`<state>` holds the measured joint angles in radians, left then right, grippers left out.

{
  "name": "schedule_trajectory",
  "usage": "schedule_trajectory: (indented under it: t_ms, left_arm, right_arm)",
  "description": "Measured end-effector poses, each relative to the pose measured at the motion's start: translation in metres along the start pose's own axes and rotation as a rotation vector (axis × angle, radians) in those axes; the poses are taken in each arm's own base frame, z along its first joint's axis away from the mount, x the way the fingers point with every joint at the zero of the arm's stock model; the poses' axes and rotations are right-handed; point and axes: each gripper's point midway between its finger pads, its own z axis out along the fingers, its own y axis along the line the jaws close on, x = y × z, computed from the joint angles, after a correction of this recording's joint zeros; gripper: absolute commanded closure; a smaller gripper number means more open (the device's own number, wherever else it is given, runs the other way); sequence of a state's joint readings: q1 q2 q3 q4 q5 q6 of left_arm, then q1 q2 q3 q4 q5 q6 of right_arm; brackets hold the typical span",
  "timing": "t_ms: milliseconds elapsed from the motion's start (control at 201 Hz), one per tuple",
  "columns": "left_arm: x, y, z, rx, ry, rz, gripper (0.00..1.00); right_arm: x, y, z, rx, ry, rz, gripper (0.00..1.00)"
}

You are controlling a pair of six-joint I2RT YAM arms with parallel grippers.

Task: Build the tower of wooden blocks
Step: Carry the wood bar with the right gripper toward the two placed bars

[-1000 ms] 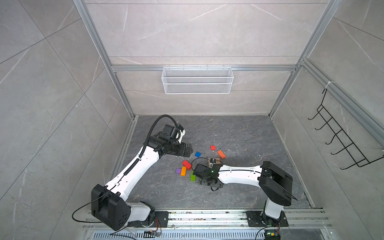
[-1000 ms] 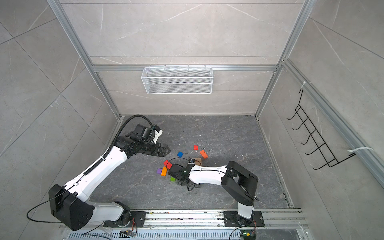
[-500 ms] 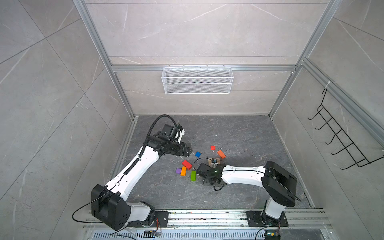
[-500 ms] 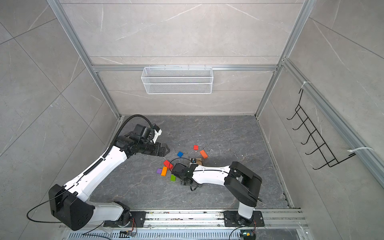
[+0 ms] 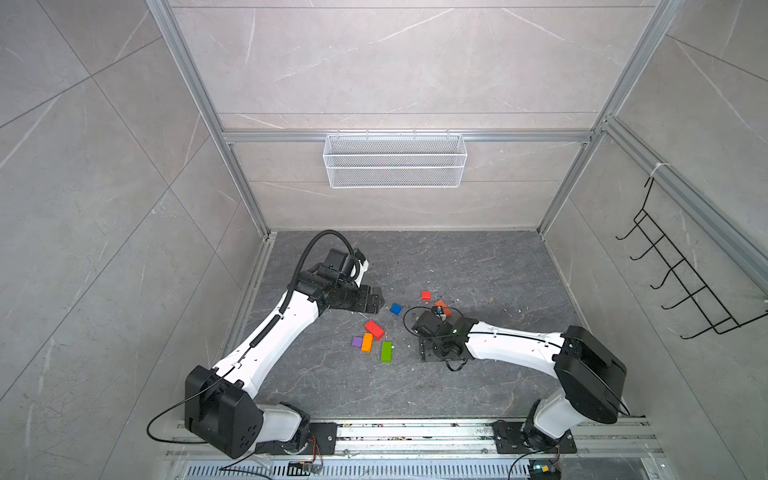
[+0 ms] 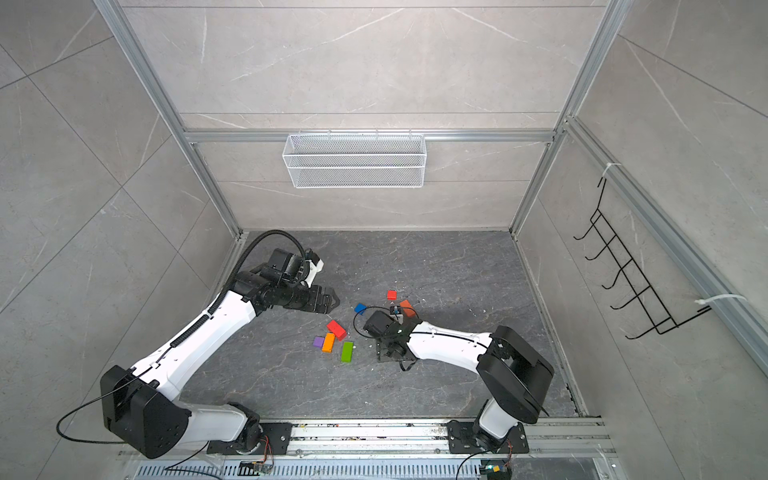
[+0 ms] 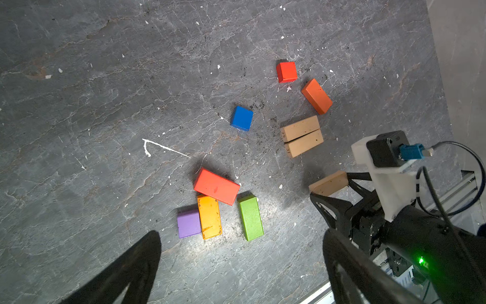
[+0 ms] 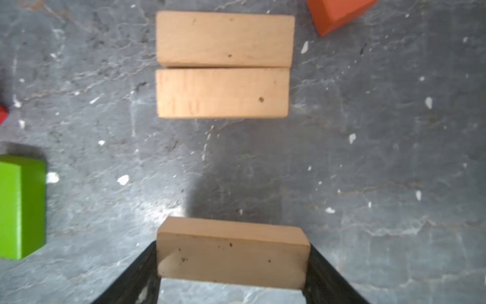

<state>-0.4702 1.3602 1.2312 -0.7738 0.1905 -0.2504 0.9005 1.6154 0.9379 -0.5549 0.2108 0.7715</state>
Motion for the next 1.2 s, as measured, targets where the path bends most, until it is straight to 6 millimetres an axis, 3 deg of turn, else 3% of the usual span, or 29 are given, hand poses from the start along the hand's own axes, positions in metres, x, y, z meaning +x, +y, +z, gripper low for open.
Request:
schedule_trajectory:
  t_ms: [533,837,1195]
  left_arm:
    - [-0.003,0.001,0.001,0.003,-0.011,-0.006,0.02]
    - [-0.004,0.001,0.001,0.017,-0.012,-0.017,0.02]
    - [-0.004,0.002,0.001,0.016,-0.011,-0.021,0.02]
  right_arm:
    - [-0.015,0.001,0.023,0.001,0.063,-0.025,0.4]
    - [-0.033,0.005,0.024,-0.012,0.049,0.001,0.39]
    - [-0.036,0.007,0.033,-0.008,0.067,0.004,0.39]
